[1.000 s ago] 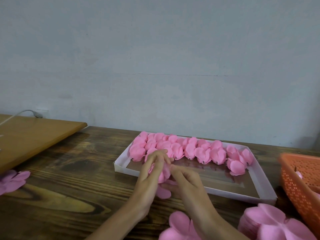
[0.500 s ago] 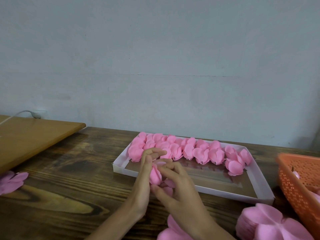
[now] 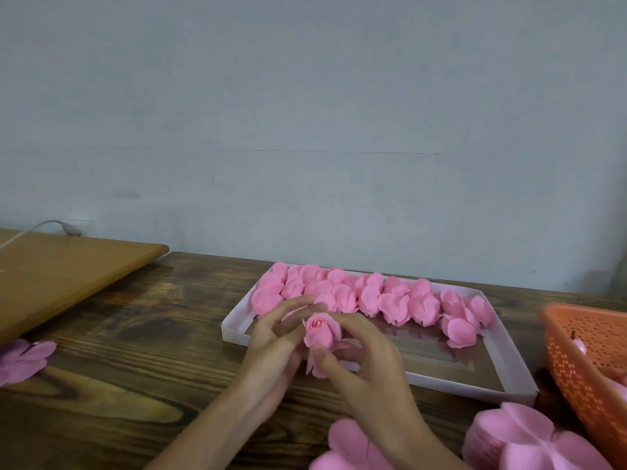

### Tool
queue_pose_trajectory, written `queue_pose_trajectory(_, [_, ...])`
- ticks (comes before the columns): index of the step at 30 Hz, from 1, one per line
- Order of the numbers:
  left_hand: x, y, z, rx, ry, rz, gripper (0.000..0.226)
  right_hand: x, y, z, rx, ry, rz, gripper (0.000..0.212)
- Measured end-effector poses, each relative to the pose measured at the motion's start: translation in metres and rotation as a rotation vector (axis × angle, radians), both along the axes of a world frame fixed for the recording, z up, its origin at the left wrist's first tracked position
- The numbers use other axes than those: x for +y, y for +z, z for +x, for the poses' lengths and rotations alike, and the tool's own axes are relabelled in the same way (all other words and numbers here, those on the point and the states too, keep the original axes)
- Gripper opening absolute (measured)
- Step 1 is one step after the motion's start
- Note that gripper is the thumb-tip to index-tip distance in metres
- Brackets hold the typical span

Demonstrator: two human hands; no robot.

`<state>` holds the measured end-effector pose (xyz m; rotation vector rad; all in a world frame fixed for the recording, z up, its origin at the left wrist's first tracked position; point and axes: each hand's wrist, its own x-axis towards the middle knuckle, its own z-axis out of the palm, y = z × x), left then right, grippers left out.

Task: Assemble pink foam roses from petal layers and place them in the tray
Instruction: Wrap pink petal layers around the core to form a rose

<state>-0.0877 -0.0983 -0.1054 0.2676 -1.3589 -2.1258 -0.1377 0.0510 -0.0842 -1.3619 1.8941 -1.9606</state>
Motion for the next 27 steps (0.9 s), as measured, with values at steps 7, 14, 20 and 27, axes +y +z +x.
queue_pose_trajectory(7, [-0.004,0.001,0.0,0.02,0.152,-0.04,0.048,0.002,-0.003,-0.009,-0.028,-0.051,0.06,0.026])
queue_pose_trajectory(14, [0.003,0.005,0.003,0.031,0.196,-0.137,0.028,0.002,-0.003,-0.013,0.042,-0.093,0.079,0.029])
queue_pose_trajectory(20, [0.004,0.005,0.003,0.04,0.198,-0.139,0.026,0.003,-0.004,-0.013,0.049,-0.148,0.098,0.026])
queue_pose_trajectory(27, [0.003,0.007,0.006,0.031,0.206,-0.213,0.022,0.007,0.005,-0.013,0.16,-0.215,0.131,0.022])
